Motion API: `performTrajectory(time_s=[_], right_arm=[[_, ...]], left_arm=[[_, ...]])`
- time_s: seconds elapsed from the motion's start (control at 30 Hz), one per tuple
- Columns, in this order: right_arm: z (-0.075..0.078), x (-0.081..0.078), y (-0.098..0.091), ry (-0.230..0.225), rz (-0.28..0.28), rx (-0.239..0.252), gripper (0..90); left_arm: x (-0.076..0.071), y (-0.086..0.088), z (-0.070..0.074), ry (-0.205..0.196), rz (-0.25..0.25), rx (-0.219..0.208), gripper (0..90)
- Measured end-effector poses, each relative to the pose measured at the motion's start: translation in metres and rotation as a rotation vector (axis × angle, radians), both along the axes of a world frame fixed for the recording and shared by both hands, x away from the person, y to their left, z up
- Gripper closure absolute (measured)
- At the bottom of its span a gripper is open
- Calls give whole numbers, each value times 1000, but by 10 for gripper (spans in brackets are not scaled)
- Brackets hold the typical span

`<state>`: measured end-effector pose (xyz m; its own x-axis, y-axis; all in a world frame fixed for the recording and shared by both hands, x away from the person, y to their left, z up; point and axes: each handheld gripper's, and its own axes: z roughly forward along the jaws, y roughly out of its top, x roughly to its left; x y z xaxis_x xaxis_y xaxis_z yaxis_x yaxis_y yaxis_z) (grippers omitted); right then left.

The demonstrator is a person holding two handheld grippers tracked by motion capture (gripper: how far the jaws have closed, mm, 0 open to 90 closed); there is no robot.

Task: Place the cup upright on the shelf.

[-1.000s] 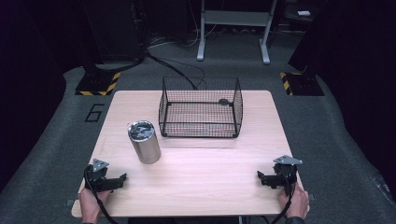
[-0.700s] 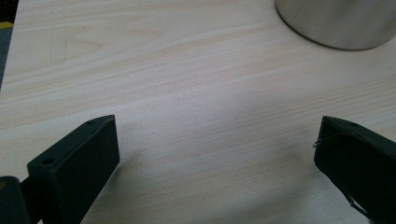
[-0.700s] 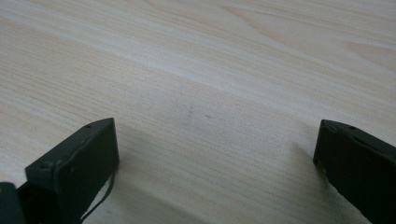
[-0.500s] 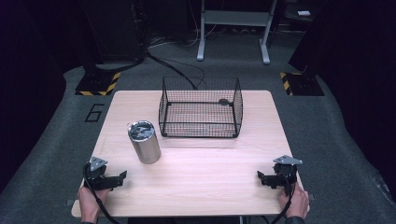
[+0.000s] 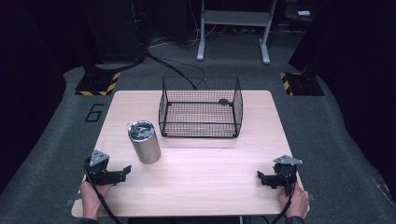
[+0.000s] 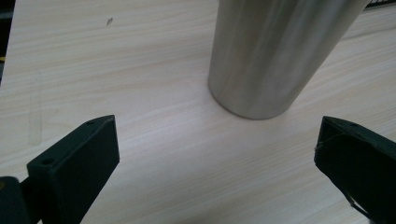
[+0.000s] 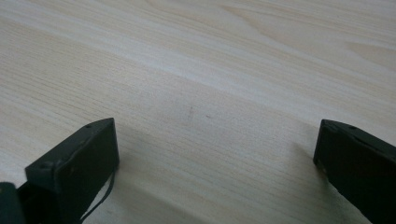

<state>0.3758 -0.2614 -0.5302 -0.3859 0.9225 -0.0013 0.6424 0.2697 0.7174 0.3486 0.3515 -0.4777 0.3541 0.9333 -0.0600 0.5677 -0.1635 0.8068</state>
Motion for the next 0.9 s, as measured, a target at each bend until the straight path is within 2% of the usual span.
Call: performTrajectory(time_s=[0.37,0.9], right_arm=[[0,0,0,0,-1,1,0],[0,0,0,-1,-1,1,0]], left_arm=[[8,-14,20,-38,-56,-41,0],[29,-43,46,-95,-109,-66,0]])
